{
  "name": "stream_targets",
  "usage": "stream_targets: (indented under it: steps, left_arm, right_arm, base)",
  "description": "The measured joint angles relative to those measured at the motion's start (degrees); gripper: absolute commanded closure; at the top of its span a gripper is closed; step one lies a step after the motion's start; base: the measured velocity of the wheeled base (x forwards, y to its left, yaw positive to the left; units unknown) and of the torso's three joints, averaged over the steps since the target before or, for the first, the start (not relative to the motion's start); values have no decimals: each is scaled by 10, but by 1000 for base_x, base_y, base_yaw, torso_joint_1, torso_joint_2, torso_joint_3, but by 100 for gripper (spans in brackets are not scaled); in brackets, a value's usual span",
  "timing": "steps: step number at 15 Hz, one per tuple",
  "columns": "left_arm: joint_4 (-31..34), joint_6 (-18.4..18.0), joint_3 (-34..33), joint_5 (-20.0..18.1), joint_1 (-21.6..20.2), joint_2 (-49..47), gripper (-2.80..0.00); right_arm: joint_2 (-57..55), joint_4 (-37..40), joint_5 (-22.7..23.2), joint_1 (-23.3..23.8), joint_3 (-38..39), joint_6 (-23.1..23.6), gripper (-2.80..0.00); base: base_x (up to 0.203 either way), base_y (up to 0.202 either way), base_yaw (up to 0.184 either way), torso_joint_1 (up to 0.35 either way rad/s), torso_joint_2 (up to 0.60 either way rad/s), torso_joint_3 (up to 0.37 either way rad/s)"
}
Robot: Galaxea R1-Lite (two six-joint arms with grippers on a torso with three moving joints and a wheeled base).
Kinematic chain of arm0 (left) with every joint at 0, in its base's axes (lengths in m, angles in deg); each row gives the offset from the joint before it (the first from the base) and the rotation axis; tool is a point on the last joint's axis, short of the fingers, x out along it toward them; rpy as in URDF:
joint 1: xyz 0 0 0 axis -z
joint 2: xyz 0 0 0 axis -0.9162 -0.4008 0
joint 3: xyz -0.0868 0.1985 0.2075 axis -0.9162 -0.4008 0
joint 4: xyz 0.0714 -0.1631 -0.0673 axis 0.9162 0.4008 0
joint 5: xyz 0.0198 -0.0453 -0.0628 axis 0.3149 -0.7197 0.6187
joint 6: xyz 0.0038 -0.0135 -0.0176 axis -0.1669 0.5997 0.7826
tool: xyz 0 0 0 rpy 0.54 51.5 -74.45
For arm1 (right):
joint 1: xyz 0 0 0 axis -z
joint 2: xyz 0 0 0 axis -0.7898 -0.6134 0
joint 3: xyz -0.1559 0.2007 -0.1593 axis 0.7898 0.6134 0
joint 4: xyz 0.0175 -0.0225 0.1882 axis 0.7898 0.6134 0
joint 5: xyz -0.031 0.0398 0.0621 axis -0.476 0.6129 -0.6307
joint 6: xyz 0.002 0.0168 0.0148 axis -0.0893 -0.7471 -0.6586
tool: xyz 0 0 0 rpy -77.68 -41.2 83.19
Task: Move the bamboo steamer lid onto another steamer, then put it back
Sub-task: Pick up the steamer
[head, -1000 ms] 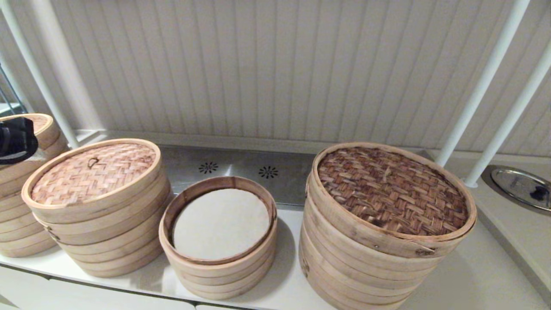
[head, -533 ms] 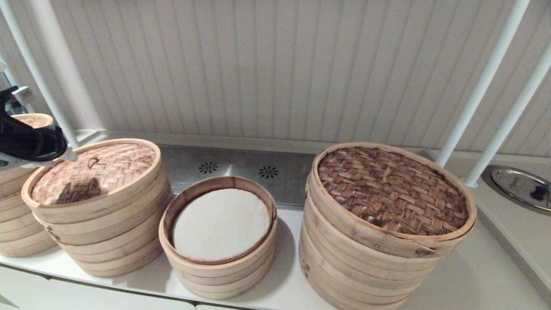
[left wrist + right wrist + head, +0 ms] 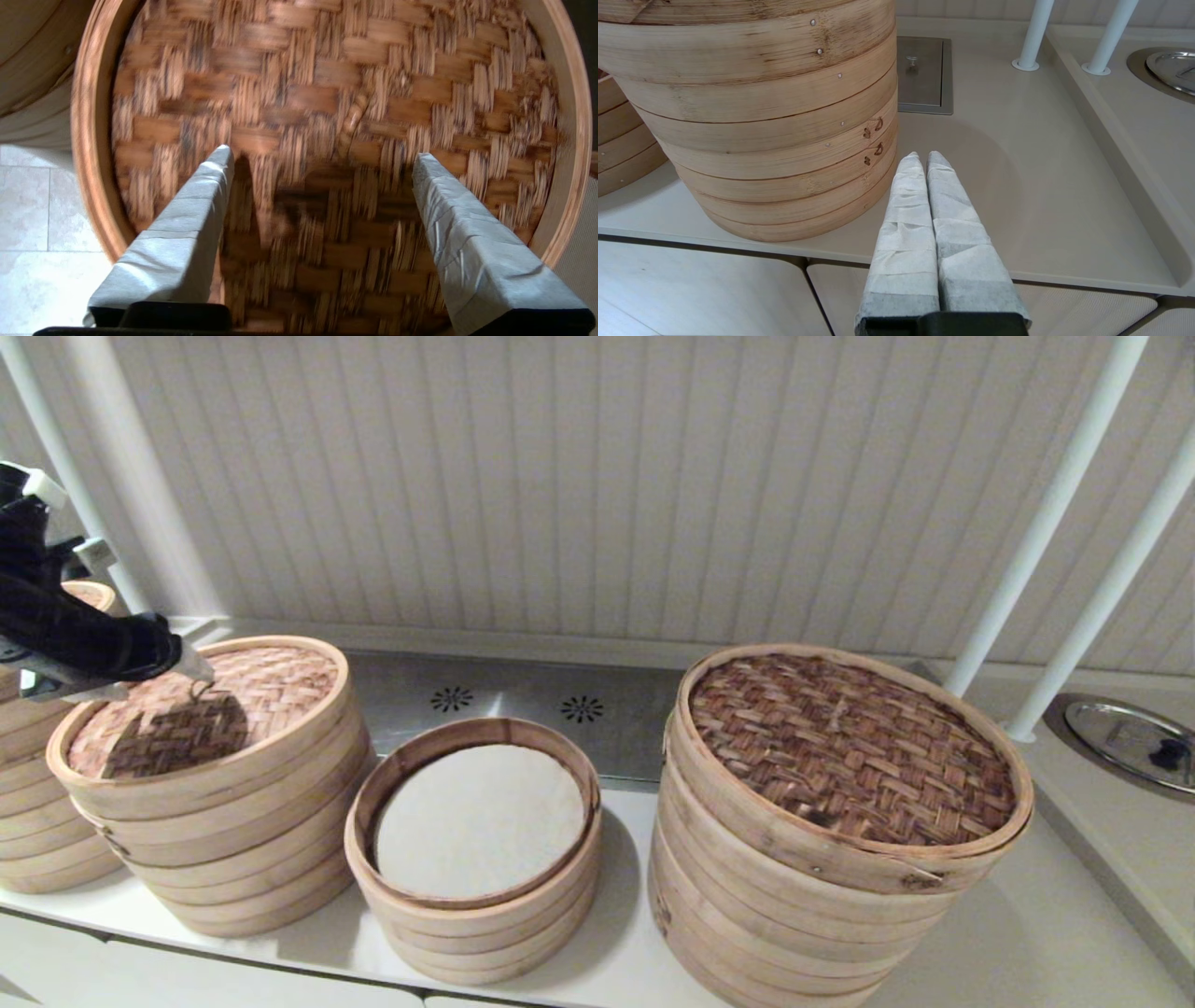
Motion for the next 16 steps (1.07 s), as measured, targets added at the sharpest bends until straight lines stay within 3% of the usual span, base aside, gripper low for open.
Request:
stream_targets:
  steps: [7, 15, 16]
  left_arm:
    - [-1, -28, 32, 3, 26, -33, -280]
    - [5, -26, 22, 2, 26, -36, -280]
    - [5, -26, 21, 3, 26, -36, 0]
  right_arm:
    - [0, 0, 0, 0, 0, 0, 0]
    - [0, 0, 0, 0, 0, 0, 0]
    - [0, 0, 0, 0, 0, 0, 0]
  base:
    - [0, 0, 0, 0, 0, 0]
    - [0, 0, 0, 0, 0, 0]
    - [0, 0, 0, 0, 0, 0]
